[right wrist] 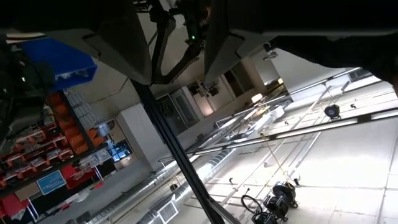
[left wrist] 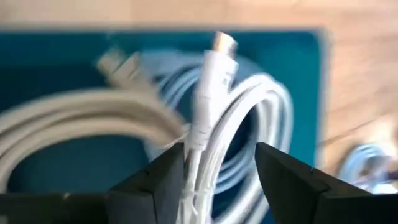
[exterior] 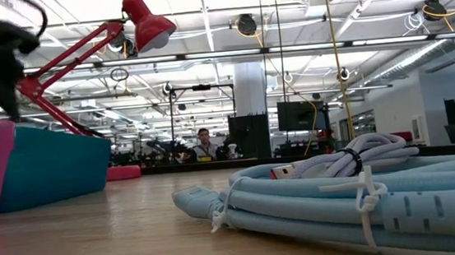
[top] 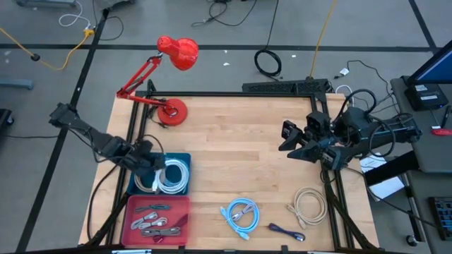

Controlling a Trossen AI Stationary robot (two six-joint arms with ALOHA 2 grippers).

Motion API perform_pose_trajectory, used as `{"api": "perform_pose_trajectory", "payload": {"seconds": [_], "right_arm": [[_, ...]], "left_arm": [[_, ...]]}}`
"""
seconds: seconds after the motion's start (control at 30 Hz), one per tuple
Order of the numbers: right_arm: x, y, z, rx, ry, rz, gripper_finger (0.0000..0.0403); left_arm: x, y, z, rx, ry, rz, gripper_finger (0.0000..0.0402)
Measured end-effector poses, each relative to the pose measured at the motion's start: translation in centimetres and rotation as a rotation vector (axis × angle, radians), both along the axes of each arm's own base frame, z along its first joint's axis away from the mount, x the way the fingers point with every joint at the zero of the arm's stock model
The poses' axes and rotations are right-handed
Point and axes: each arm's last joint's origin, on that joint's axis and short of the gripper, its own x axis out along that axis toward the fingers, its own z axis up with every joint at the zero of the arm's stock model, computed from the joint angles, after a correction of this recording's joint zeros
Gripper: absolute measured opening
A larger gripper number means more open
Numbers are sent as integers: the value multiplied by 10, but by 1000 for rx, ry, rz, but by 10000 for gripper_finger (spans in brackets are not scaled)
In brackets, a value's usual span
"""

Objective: Pick & Place USB Port
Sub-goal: Put the white HDMI cable into the blue bin, then put the brown HDMI cable into the blue bin

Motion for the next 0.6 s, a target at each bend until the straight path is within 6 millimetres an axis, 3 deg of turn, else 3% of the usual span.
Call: {"api": "perform_pose_trajectory", "payload": {"seconds": [0.37,0.47,0.6], "right_arm": [[3,1,-9,-23,104,8,139],[2,3,-27,-72,296,52,139],[-8,9,-68,-157,737,60,139]], "left_arm": [[-11,14,89,211,-146,27,153],[-5,14,109,288,-291,31,152],[5,11,127,403,-464,29,152]]}}
